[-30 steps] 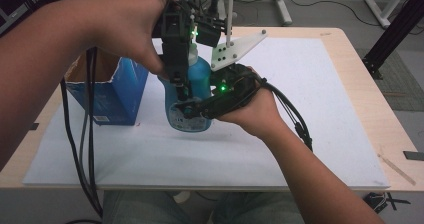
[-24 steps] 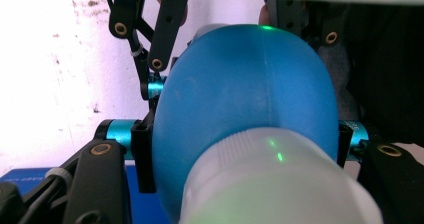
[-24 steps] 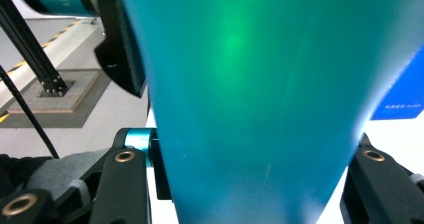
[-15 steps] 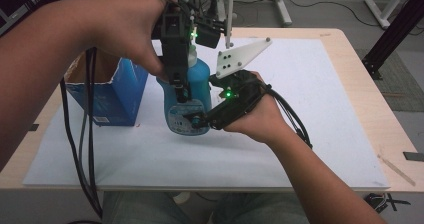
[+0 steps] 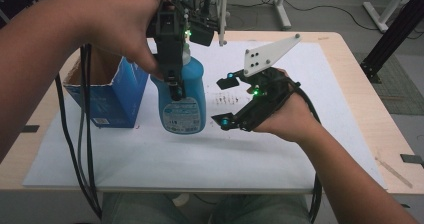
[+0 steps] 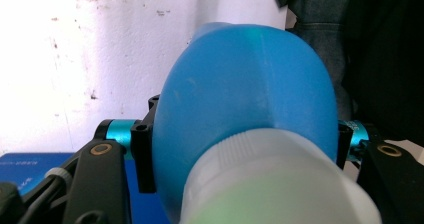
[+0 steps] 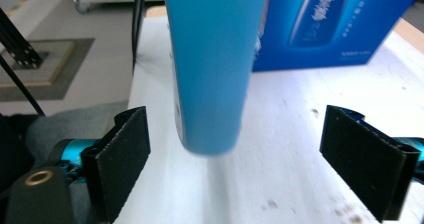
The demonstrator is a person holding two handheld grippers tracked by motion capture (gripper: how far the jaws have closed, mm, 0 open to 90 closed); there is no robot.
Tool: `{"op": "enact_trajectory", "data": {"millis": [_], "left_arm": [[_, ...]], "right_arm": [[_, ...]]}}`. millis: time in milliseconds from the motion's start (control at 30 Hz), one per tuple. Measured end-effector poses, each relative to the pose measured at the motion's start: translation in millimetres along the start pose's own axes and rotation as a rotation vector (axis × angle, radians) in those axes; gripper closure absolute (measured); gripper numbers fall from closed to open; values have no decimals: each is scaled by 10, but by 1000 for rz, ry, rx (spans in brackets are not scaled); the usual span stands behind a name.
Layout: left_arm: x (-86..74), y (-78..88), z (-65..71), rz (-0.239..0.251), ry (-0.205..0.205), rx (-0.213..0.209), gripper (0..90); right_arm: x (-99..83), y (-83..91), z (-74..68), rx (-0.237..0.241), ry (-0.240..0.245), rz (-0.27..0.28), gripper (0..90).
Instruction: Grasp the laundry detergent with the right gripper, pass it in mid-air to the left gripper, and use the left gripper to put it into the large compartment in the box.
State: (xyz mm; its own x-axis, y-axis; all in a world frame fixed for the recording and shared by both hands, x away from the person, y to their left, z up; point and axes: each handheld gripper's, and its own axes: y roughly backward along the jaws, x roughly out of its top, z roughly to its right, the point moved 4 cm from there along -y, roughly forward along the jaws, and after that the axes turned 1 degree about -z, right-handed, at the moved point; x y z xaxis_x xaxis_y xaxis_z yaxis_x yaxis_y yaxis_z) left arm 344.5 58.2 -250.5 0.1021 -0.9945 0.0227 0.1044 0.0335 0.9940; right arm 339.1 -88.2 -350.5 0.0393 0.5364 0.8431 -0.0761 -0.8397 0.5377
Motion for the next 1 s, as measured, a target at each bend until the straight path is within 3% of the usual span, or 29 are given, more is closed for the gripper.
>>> {"op": "enact_trajectory", "data": {"millis": [100,167,367,600,767,933,1000], "left_arm": [[-15,33,-2,12,15,-4,378],[-27,62,0,11,27,-8,378],[-65,159,-21,19,58,-3,377],[-145,331,-62,25,159,4,377],[-237,501,-106,60,287,-3,377],[-359,700,-174,115,494,-37,377],[-417,782,-207,128,545,-38,377]], "right_arm": [[-20,102,27,-22,0,-29,108],[-22,158,46,-57,1,-47,26],[-2,352,90,-97,26,-124,16],[13,528,164,-144,92,-321,5],[26,657,232,-147,122,-427,6],[43,758,282,-151,129,-470,6],[42,777,289,-155,126,-473,6]]}}
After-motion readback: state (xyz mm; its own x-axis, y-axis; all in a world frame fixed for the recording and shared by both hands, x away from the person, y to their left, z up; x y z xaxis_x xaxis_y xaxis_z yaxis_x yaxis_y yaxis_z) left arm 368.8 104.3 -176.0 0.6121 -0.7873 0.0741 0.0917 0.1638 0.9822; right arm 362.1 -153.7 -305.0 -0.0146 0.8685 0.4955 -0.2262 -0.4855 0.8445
